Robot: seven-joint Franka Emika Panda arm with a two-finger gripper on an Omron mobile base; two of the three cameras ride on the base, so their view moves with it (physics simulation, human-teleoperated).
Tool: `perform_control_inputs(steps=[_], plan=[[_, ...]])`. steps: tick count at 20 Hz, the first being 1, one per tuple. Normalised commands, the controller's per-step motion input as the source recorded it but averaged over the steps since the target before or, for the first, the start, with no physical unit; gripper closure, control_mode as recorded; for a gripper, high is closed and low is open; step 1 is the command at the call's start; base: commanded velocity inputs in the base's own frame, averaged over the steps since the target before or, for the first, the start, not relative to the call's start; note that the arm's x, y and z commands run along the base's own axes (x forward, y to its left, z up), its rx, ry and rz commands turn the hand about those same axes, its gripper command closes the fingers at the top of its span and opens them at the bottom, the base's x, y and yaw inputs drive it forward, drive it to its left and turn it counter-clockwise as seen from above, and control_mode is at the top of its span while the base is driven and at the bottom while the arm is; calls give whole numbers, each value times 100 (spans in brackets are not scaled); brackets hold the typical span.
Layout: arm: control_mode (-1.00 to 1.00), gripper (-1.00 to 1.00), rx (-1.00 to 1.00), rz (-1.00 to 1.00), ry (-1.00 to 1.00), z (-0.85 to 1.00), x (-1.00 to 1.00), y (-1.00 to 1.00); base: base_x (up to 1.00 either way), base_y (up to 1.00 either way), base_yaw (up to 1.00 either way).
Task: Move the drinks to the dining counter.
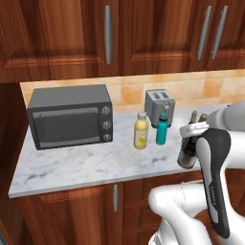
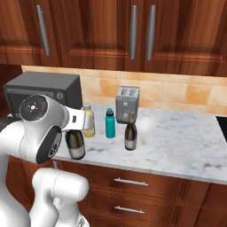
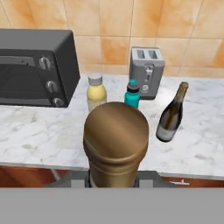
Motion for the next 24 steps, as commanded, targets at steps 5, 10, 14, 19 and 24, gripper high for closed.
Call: perform_control_inputs(steps=[5,10,14,19,24], plan=[[100,100,0,0,0,0,0,0,-61,-4,0],[100,100,0,0,0,0,0,0,-44,-9,10],[100,100,0,0,0,0,0,0,-25,-9,16],[100,100,0,0,0,0,0,0,-15,-10,26],[100,100,0,0,0,0,0,0,-27,-6,40]])
